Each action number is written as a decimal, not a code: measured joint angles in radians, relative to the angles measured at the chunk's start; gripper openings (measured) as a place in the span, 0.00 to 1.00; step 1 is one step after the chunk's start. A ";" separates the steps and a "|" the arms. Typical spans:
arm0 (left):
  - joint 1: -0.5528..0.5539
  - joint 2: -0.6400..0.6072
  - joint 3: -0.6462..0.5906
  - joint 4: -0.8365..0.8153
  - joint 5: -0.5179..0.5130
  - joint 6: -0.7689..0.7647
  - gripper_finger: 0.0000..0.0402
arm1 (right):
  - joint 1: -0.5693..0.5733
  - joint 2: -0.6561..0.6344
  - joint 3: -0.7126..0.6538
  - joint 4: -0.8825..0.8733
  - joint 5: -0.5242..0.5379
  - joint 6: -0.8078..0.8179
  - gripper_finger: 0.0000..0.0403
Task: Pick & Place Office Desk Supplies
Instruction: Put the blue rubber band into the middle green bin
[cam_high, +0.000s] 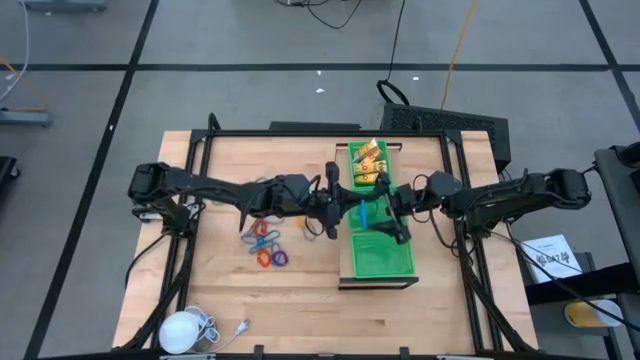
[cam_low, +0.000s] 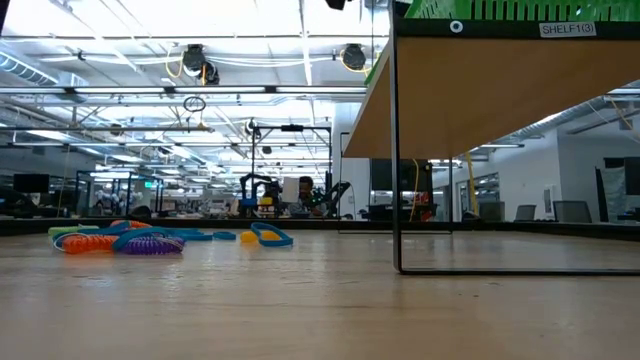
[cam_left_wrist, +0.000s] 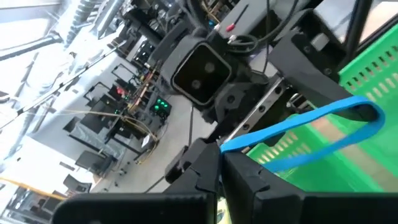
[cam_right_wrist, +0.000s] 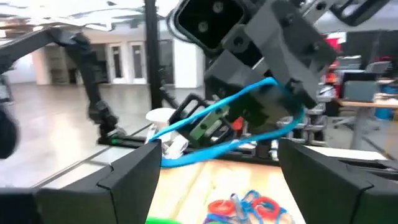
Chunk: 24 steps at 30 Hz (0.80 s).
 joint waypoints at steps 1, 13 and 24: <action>-0.001 0.000 0.000 -0.001 0.001 0.001 0.04 | -0.002 -0.001 0.000 0.000 -0.014 0.000 0.78; 0.000 0.000 0.000 -0.005 0.003 -0.003 0.04 | -0.018 -0.005 0.000 -0.029 -0.015 -0.010 0.78; -0.013 -0.001 0.000 -0.002 0.002 0.019 0.06 | -0.043 -0.011 0.000 -0.032 0.027 0.024 0.78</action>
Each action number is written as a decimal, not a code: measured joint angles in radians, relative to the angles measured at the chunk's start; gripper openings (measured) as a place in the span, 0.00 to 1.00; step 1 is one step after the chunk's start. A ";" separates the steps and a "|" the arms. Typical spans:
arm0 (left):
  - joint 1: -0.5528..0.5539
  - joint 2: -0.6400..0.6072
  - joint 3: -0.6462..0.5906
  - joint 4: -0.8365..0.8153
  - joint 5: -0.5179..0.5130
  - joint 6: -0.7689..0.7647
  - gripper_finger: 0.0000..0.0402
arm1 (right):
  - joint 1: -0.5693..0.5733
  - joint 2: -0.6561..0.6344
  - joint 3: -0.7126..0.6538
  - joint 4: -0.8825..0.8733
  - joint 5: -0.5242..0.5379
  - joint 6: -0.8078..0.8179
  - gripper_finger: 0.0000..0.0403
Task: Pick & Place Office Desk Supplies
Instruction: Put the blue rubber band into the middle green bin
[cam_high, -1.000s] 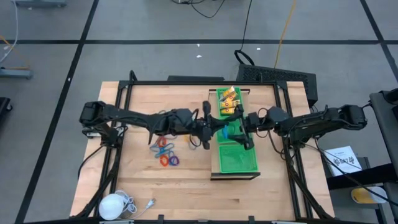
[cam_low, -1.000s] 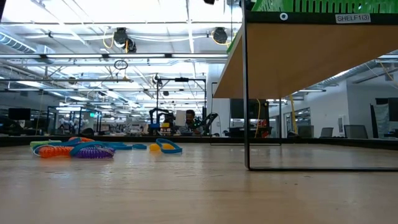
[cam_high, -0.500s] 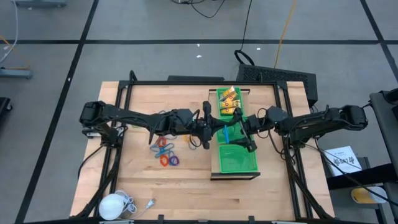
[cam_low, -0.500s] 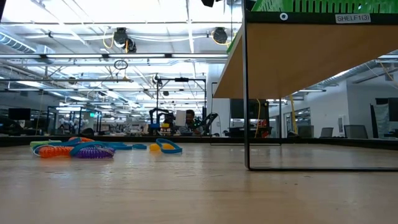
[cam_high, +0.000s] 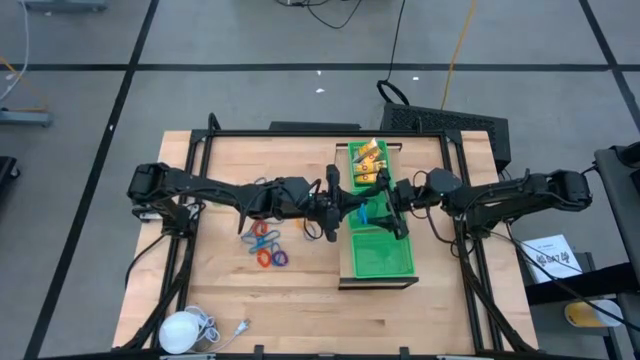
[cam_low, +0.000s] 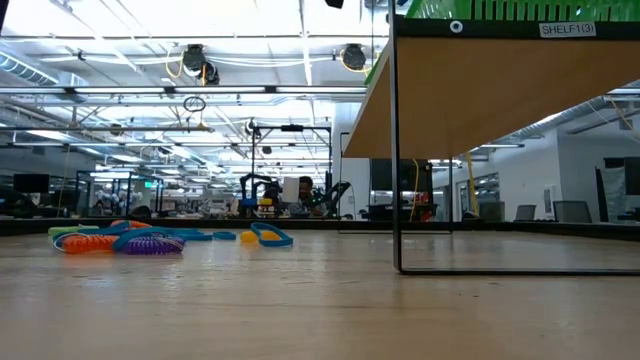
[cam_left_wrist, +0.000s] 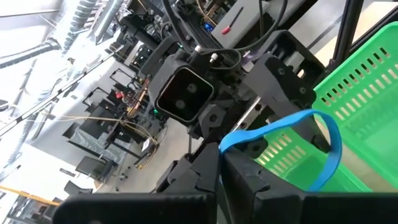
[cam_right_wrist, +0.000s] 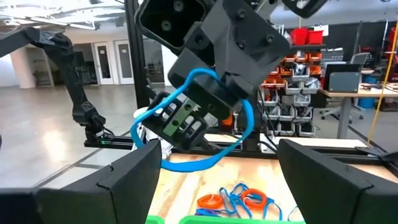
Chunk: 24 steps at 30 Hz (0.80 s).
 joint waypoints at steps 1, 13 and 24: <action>0.000 0.000 0.000 0.000 0.000 0.000 0.05 | 0.000 -0.003 0.000 -0.008 0.000 0.000 0.78; -0.010 -0.012 0.000 -0.011 -0.001 0.001 0.04 | -0.033 -0.101 0.000 -0.120 -0.038 0.072 0.78; -0.003 -0.015 0.000 -0.009 0.000 -0.010 0.05 | 0.011 -0.042 0.000 0.004 -0.047 0.071 0.78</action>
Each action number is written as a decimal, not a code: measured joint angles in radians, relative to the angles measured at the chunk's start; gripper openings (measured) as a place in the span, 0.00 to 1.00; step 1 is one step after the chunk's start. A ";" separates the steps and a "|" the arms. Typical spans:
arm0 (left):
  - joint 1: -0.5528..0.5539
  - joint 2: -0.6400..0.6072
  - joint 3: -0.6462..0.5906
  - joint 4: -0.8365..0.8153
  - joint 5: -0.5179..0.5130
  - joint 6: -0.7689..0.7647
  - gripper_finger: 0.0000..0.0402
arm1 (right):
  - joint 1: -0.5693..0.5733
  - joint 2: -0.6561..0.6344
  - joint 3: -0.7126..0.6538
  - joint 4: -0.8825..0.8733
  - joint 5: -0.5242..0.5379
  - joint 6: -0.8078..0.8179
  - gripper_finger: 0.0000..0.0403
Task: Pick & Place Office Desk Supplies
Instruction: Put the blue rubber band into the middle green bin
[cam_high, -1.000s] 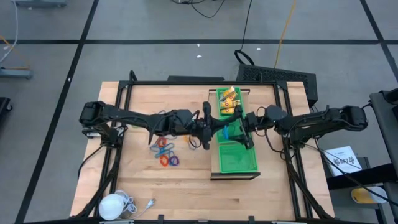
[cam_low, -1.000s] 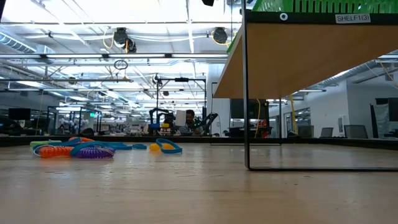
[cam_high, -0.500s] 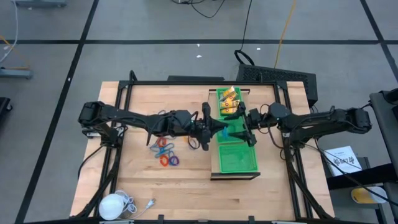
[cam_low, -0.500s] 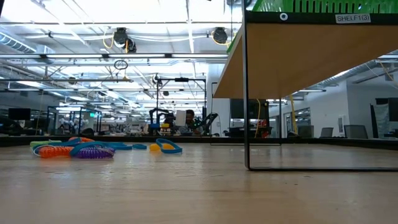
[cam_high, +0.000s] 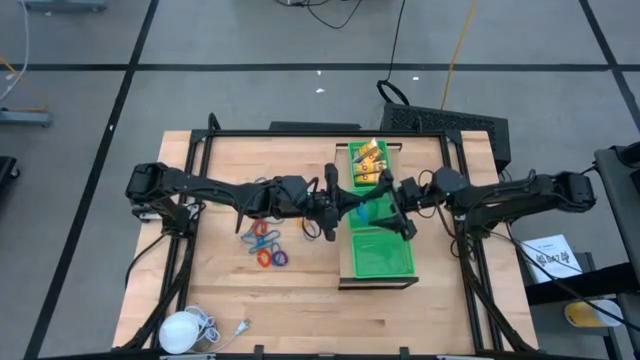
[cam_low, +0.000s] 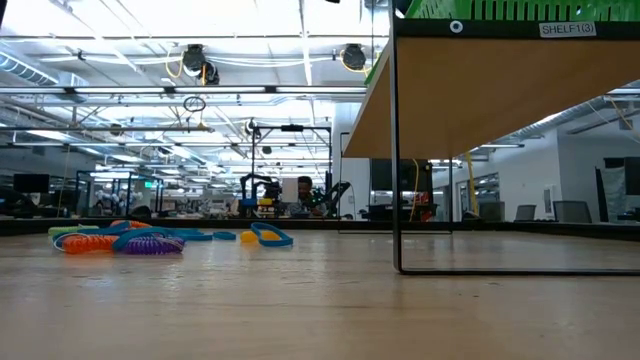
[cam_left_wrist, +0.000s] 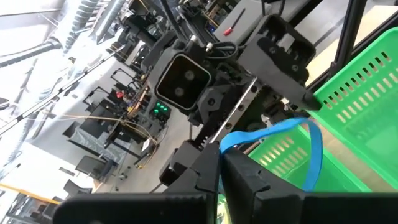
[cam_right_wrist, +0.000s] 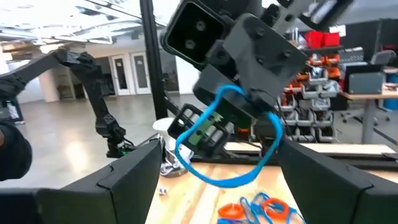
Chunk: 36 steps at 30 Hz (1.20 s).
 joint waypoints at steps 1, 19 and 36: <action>0.000 0.000 0.000 0.000 0.000 -0.001 0.04 | 0.003 0.014 0.000 0.021 0.000 0.000 0.78; 0.004 0.000 0.000 -0.008 0.001 -0.026 0.04 | 0.005 0.131 0.000 0.194 0.104 0.004 0.71; 0.004 0.000 0.000 0.012 0.001 -0.028 0.06 | 0.004 0.131 0.000 0.193 0.104 -0.057 0.13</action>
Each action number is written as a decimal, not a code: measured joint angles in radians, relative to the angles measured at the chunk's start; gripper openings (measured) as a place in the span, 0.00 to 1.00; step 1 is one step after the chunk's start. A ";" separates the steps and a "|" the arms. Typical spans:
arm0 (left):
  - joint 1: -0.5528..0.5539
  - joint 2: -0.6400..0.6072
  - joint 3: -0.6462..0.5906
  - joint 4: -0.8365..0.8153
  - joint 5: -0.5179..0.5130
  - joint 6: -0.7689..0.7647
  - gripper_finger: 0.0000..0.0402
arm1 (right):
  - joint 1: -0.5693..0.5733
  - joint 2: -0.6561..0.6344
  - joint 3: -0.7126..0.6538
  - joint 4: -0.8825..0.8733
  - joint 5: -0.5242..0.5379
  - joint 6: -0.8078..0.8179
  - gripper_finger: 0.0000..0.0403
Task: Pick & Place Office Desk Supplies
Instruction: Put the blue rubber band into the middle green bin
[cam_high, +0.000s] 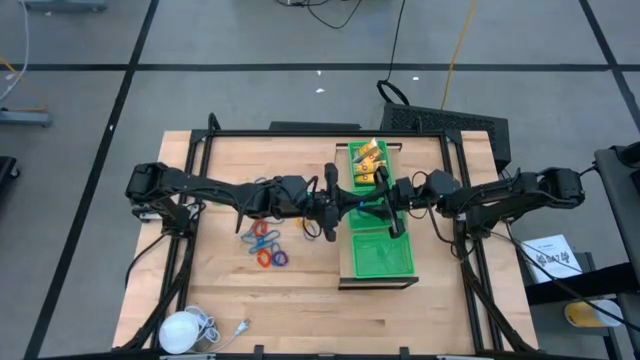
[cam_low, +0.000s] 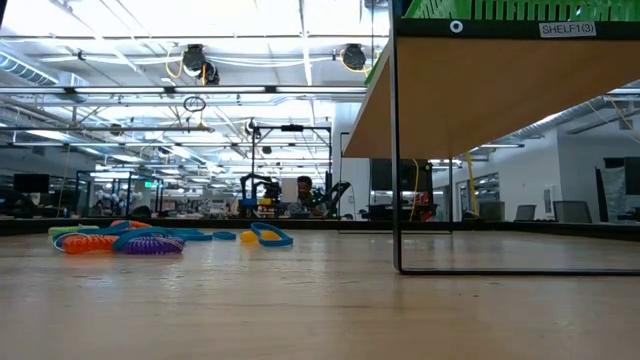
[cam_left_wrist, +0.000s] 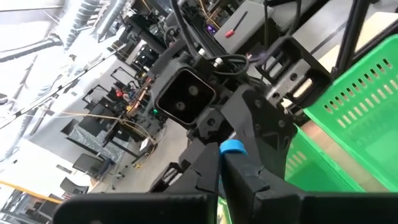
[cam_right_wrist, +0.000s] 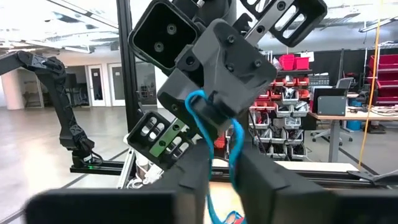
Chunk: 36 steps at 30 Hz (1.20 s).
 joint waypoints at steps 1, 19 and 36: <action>0.000 0.000 0.000 0.006 0.000 -0.002 0.07 | 0.000 0.000 0.000 0.000 0.000 0.000 0.10; -0.017 0.001 0.000 -0.003 -0.106 -0.370 0.46 | -0.002 -0.002 0.000 -0.014 -0.001 -0.022 0.00; -0.035 0.001 0.000 -0.044 -0.413 -0.306 0.66 | -0.028 -0.267 0.000 -0.409 -0.002 -0.059 0.00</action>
